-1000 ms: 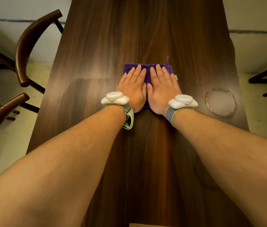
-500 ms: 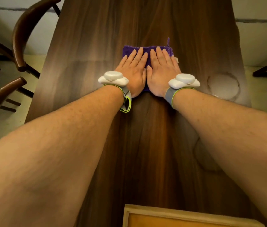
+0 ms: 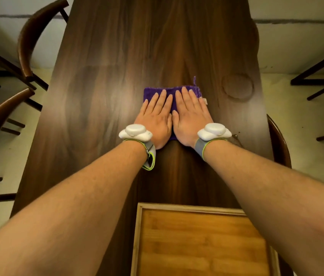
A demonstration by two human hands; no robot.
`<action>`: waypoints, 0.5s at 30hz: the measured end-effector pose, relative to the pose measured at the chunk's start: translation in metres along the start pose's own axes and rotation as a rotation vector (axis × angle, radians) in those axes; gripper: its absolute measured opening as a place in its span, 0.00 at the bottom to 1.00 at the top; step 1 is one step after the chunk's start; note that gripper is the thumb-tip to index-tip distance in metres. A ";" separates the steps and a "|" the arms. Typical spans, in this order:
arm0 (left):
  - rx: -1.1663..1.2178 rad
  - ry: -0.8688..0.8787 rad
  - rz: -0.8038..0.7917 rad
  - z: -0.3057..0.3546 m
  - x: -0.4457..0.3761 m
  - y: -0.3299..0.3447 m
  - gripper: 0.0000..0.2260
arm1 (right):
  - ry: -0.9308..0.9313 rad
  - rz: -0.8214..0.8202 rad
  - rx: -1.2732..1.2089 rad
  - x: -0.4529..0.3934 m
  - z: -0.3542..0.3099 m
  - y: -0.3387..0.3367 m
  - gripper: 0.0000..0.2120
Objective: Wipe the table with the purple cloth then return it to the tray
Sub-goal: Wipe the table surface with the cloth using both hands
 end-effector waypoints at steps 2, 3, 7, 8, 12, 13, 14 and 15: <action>-0.018 0.010 -0.004 0.005 0.014 0.004 0.25 | -0.001 -0.001 -0.005 0.017 -0.001 0.001 0.28; -0.025 0.017 -0.005 0.009 0.021 0.006 0.25 | -0.001 -0.003 -0.011 0.026 -0.001 0.001 0.28; -0.045 0.049 -0.010 0.022 0.046 0.012 0.25 | 0.013 -0.004 -0.023 0.056 0.000 0.004 0.29; -0.047 0.059 -0.019 0.025 0.051 0.013 0.26 | 0.021 -0.004 -0.025 0.064 0.000 0.005 0.29; -0.056 0.098 -0.048 0.038 0.071 0.017 0.26 | 0.041 -0.015 -0.019 0.091 0.004 0.008 0.28; -0.055 0.104 -0.052 0.041 0.075 0.018 0.26 | 0.046 -0.019 -0.015 0.096 0.006 0.009 0.28; -0.055 0.110 -0.055 0.045 0.079 0.018 0.26 | 0.056 -0.022 -0.013 0.102 0.007 0.009 0.29; -0.054 0.115 -0.056 0.049 0.082 0.019 0.26 | 0.064 -0.025 -0.012 0.106 0.009 0.009 0.29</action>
Point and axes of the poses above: each hand's wrist, its own x-axis away from the middle knuckle, its own y-axis out of the palm, z = x × y, the point moved 4 cm from there along -x, towards the middle knuckle, and after that the axes turned 8 degrees about -y, right-handed, at the moved point
